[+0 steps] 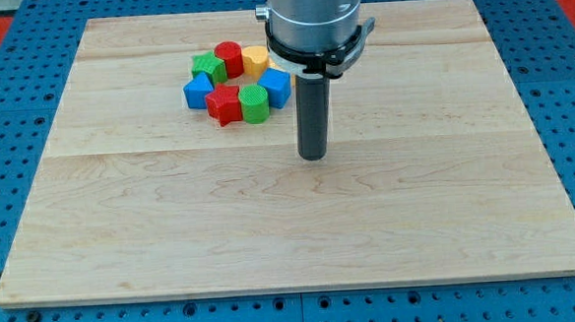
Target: Move your arm closer to the green circle
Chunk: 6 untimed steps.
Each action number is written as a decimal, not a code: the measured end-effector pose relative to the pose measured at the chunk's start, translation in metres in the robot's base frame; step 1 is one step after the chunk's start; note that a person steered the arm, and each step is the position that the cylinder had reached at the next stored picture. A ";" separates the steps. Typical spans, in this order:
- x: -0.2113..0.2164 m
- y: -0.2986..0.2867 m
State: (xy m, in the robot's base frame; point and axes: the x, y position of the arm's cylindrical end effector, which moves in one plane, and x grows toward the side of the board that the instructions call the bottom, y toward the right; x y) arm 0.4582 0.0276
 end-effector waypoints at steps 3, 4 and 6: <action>-0.022 -0.004; -0.029 -0.024; -0.027 -0.083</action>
